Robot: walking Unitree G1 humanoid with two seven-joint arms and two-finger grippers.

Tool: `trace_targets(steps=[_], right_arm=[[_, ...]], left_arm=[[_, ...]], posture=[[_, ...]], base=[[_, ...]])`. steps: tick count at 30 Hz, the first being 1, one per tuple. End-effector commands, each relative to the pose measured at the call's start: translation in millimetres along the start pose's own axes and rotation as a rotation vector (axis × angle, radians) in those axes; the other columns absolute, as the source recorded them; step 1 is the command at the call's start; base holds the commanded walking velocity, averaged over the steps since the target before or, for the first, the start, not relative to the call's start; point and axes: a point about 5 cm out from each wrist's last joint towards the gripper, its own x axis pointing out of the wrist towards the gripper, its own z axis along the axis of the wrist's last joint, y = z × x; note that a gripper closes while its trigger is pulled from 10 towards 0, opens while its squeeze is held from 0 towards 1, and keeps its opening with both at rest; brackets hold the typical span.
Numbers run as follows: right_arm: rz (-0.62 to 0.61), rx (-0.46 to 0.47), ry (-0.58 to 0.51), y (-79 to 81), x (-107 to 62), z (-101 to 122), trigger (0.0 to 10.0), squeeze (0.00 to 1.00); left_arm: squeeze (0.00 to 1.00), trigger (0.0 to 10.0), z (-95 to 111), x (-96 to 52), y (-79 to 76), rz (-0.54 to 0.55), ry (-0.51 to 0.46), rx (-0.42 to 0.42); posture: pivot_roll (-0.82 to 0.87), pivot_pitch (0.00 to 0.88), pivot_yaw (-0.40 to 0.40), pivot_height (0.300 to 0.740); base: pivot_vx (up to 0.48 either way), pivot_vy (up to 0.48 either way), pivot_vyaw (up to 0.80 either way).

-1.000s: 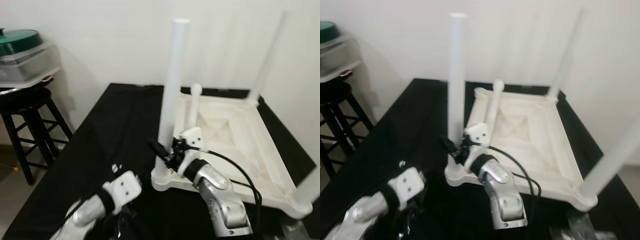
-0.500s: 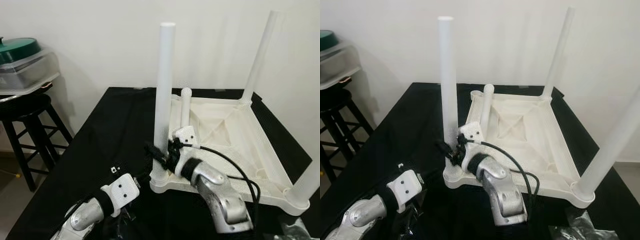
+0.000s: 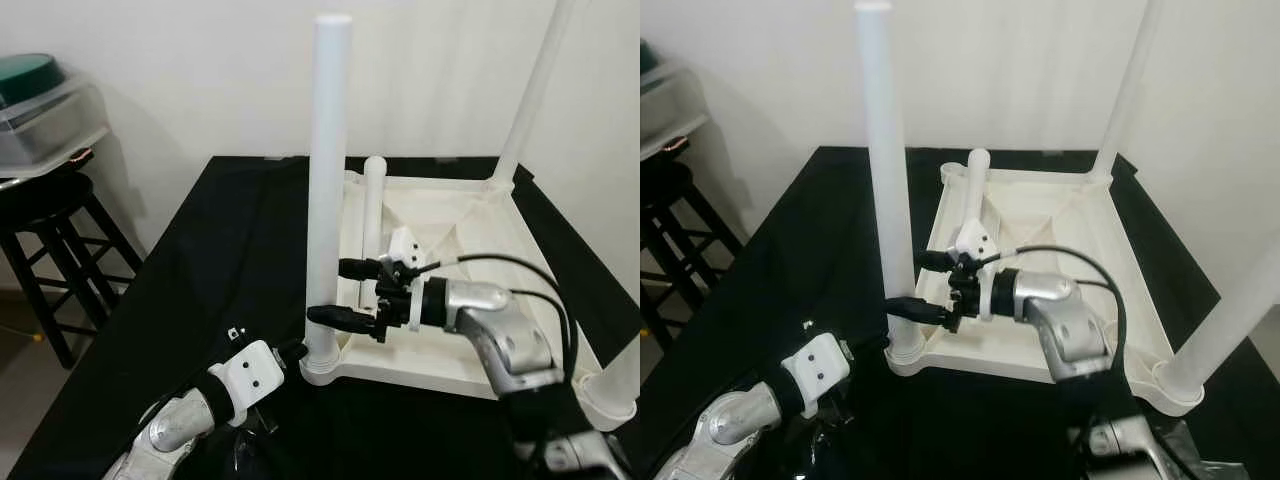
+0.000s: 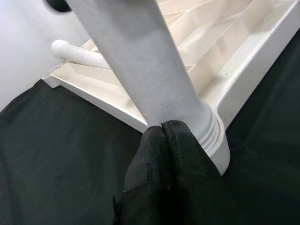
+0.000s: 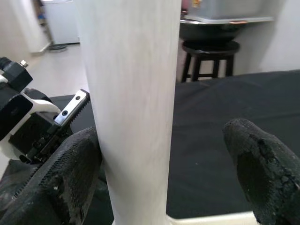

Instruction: Building children table

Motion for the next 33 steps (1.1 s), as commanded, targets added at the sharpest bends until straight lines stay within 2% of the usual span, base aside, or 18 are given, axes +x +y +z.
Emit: trace_targets(steps=[1, 7, 12, 13, 18, 24, 25, 26, 31, 33], right_arm=[[0.007, 0.005, 0.023, -3.0, 3.3, -6, 10.0, 0.0], [0.064, 0.032, 0.046, -12.5, 8.8, -12, 10.0, 0.0], [0.129, 0.046, 0.049, -10.8, 16.6, -18, 10.0, 0.0], [0.136, 0.045, 0.045, -10.5, 19.0, -19, 10.0, 0.0], [0.132, 0.053, 0.026, -10.9, 26.5, -24, 10.0, 0.0], [0.112, 0.053, 0.006, -16.5, 28.8, -21, 10.0, 0.0], [0.106, 0.059, -0.004, -18.7, 28.7, -19, 3.3, 0.0], [0.1, 0.063, -0.009, -20.6, 28.4, -19, 0.0, 0.0], [0.091, 0.077, -0.007, -24.1, 22.7, -22, 0.0, 0.0], [0.065, 0.086, 0.0, -26.9, 14.5, -27, 0.0, 0.0]], left_arm=[[0.0, 10.0, -3, -0.2, -2.1, -0.006, 0.006, -0.006], [0.0, 10.0, -1, -1.6, -3.0, 0.014, -0.005, -0.007], [0.0, 10.0, 3, -14.0, -5.3, 0.074, -0.005, -0.001], [0.0, 10.0, 3, -17.6, -4.6, 0.112, -0.001, 0.009], [0.0, 10.0, 3, -30.5, -0.7, 0.266, 0.044, 0.022], [0.0, 10.0, 4, -35.5, -2.6, 0.282, 0.043, -0.002], [0.0, 10.0, 4, -37.0, -3.9, 0.28, 0.042, -0.015], [0.0, 10.0, 4, -38.5, -5.2, 0.278, 0.042, -0.025], [0.0, 10.0, 3, -43.7, -8.6, 0.262, 0.05, -0.049], [0.0, 10.0, 3, -49.6, -9.7, 0.243, 0.061, -0.046]], posture=[[-0.01, 0.0, -0.002, 0.74], [0.01, 0.0, -0.012, 0.74], [0.02, 0.0, -0.015, 0.74], [0.03, 0.0, -0.013, 0.74], [0.04, 0.0, -0.012, 0.74], [0.04, 0.0, -0.012, 0.74], [0.04, 0.0, -0.012, 0.74], [0.04, 0.0, -0.012, 0.74], [0.05, 0.0, -0.011, 0.74], [0.04, 0.001, -0.013, 0.74]], base=[[0.0, 0.0, 0.0], [0.0, 0.0, 0.0], [0.0, 0.0, 0.0], [0.0, 0.0, 0.0], [0.0, 0.0, 0.0], [0.0, 0.0, 0.0], [0.0, 0.0, 0.0], [0.0, 0.0, 0.0], [0.0, 0.0, 0.0], [0.0, 0.0, 0.0]])
